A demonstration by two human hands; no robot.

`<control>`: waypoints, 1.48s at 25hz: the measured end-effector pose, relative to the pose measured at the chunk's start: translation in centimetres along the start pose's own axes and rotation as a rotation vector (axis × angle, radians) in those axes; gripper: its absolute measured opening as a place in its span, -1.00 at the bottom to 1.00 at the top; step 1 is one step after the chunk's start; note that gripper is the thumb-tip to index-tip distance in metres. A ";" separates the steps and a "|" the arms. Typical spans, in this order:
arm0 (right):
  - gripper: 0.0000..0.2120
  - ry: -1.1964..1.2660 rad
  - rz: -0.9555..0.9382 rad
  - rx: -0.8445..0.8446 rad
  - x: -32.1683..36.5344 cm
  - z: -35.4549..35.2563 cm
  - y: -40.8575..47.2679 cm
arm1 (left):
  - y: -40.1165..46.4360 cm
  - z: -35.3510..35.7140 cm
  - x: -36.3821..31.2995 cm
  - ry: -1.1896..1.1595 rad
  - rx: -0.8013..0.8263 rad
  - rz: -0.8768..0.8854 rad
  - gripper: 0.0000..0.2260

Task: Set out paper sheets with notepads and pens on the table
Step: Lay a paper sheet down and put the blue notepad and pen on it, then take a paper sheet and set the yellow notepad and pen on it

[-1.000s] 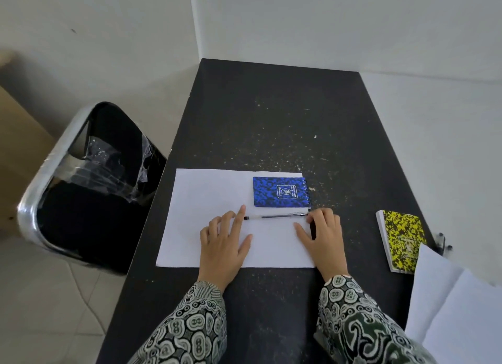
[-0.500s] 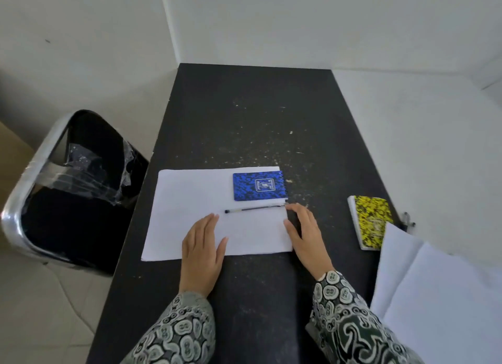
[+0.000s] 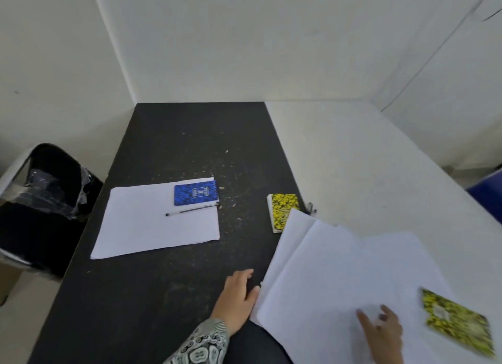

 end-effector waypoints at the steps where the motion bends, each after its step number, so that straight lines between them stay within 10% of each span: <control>1: -0.35 0.037 0.007 0.076 -0.4 0.6 0.4 | 0.0 1.4 -1.6 -0.059 0.027 -0.072 -0.56; 5: -0.27 0.193 -0.005 0.277 -0.6 2.4 1.7 | 0.0 2.4 -4.9 -0.219 -0.135 -0.335 -0.53; 15: -0.89 0.515 -0.129 0.641 4.0 1.4 2.5 | -4.9 -1.7 -5.1 -0.304 -0.145 -0.219 -0.62; 24: -0.85 0.525 -0.516 0.796 6.0 -7.0 3.8 | -5.7 1.4 -10.3 -0.724 -0.173 -0.194 -0.53; 29: -0.63 0.240 -0.658 0.660 3.8 -11.4 9.8 | -6.6 5.1 -16.1 -0.715 -0.381 0.017 -0.64; 34: -0.09 -0.861 -0.618 0.622 -4.5 -16.8 17.6 | -8.5 8.1 -15.9 -0.730 -0.475 0.077 -0.62; 37: -0.07 -0.825 -0.609 0.585 -7.4 -18.0 17.4 | -10.0 10.1 -15.7 -0.665 -0.572 0.075 -0.65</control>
Point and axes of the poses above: each hand's wrist, its own y-axis towards the middle knuckle, its own z-axis out of the palm, x = y × z, the point moved 1 cm from there along y, towards the middle knuckle, and after that the axes turned 10 degrees about -z, right-handed, at the moved point
